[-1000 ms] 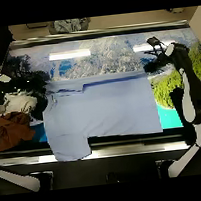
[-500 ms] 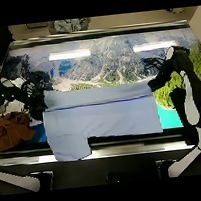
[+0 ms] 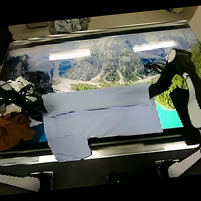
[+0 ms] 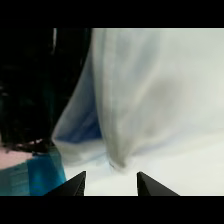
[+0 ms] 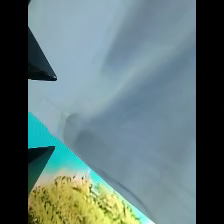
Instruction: Fold the shirts.
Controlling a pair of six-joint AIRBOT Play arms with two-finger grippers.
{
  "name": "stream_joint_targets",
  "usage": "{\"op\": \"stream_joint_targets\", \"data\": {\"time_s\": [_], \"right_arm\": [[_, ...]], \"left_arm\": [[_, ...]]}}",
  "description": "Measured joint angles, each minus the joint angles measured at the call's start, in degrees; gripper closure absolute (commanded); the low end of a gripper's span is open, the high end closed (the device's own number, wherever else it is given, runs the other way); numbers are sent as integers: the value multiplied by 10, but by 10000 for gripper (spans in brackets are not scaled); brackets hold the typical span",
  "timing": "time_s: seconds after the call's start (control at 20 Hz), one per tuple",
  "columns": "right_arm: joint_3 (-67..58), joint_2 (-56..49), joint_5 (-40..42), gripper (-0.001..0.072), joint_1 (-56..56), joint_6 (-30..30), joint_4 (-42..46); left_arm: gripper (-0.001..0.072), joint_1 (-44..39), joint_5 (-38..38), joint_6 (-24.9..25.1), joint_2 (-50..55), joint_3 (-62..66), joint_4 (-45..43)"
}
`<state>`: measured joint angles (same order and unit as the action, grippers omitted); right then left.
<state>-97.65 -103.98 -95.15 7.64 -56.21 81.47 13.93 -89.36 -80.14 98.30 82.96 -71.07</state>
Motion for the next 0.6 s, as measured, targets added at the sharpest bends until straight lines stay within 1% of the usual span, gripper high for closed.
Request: {"op": "stream_joint_targets", "data": {"time_s": [0.05, 0.1, 0.15, 0.25, 0.35, 0.45, 0.6], "right_arm": [[1, 13, -11, 212, 11, 1, 1], [3, 28, -24, 212, 25, 1, 2], [11, 45, -35, 212, 40, 1, 2], [54, 91, -44, 212, 72, 0, 0], [125, 143, -38, 212, 97, -1, 0], [196, 190, -24, 212, 113, 0, -2], [271, 235, -11, 212, 124, 5, -2]], "left_arm": [[290, 6, -9, 0, -11, -3, 3], [210, 14, -14, 0, -28, -11, 1], [179, 23, -19, 0, -49, -27, 2], [185, 36, -13, 1, -101, -92, 5], [185, 48, 6, 8, -163, -196, 9], [186, 56, 38, 21, -230, -318, 14], [186, 62, 80, 45, -302, -448, 28]]}}
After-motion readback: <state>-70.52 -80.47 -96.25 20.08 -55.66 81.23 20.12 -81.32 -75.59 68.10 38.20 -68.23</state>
